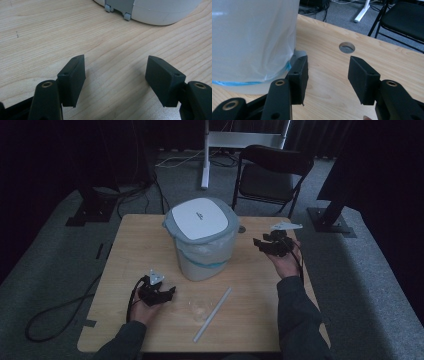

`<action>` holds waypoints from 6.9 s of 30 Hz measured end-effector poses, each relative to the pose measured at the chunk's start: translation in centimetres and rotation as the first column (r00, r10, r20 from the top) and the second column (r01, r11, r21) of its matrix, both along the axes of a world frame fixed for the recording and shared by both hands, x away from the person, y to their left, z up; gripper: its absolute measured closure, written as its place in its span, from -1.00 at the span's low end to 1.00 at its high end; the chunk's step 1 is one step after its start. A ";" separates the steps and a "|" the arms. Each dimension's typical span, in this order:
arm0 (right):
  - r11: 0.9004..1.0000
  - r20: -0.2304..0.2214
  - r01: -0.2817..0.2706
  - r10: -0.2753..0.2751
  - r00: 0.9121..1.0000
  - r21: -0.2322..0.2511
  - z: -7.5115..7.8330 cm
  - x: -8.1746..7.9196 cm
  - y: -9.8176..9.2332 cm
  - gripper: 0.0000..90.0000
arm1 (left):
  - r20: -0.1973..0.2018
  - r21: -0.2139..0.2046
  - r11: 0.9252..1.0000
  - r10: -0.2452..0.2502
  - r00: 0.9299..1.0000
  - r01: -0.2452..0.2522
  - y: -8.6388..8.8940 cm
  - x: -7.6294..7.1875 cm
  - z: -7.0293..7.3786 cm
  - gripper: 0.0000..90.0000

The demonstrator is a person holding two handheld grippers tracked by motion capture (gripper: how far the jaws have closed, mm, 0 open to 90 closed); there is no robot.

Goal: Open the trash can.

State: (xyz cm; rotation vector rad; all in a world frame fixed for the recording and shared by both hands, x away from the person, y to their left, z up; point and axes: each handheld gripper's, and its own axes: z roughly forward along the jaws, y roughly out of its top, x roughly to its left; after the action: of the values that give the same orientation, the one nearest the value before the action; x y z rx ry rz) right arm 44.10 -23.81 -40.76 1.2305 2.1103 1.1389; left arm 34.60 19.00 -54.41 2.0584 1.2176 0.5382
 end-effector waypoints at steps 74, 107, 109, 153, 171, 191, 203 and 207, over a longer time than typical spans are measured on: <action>0.998 0.053 -0.055 0.055 0.997 -0.008 6.2 3.6 2.9 0.12 | 0.003 -0.003 1.000 -0.002 1.000 0.002 0.0 0.1 0.0 -0.27; 0.993 0.090 -0.114 0.115 0.989 -0.015 8.1 4.1 5.4 0.99 | 0.003 -0.002 1.000 -0.003 1.000 0.003 0.0 0.1 0.0 -0.28; 0.992 0.095 -0.121 0.122 0.988 -0.022 8.2 4.1 5.7 1.00 | 0.002 -0.002 1.000 -0.003 1.000 0.003 0.0 0.1 0.0 -0.28; 0.988 0.102 -0.149 0.152 0.983 -0.034 9.0 5.1 9.9 1.00 | 0.002 -0.001 1.000 -0.005 1.000 0.005 0.0 0.0 0.0 -0.28; 0.994 0.121 -0.106 0.109 0.987 -0.033 8.5 4.7 8.6 0.94 | 0.002 0.000 1.000 -0.005 1.000 0.005 0.0 0.0 0.0 -0.28; 0.996 0.098 -0.054 0.060 0.993 -0.066 6.8 2.1 5.4 0.80 | 0.002 -0.002 1.000 -0.004 1.000 0.004 0.0 0.0 0.0 -0.28; 0.993 0.084 -0.100 0.105 0.991 -0.063 4.9 -0.2 5.1 0.72 | 0.002 -0.001 1.000 -0.005 1.000 0.005 0.0 0.0 0.0 -0.29; 0.989 0.082 -0.127 0.133 0.988 -0.072 4.1 -1.0 5.4 0.70 | 0.003 0.000 1.000 -0.006 1.000 0.006 0.0 0.1 0.0 -0.29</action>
State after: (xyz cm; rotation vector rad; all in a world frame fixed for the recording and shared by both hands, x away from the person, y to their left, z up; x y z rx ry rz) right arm 43.12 -18.41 -36.64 1.0078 2.1713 1.1450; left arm 34.65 18.97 -54.43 2.0598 1.2098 0.5377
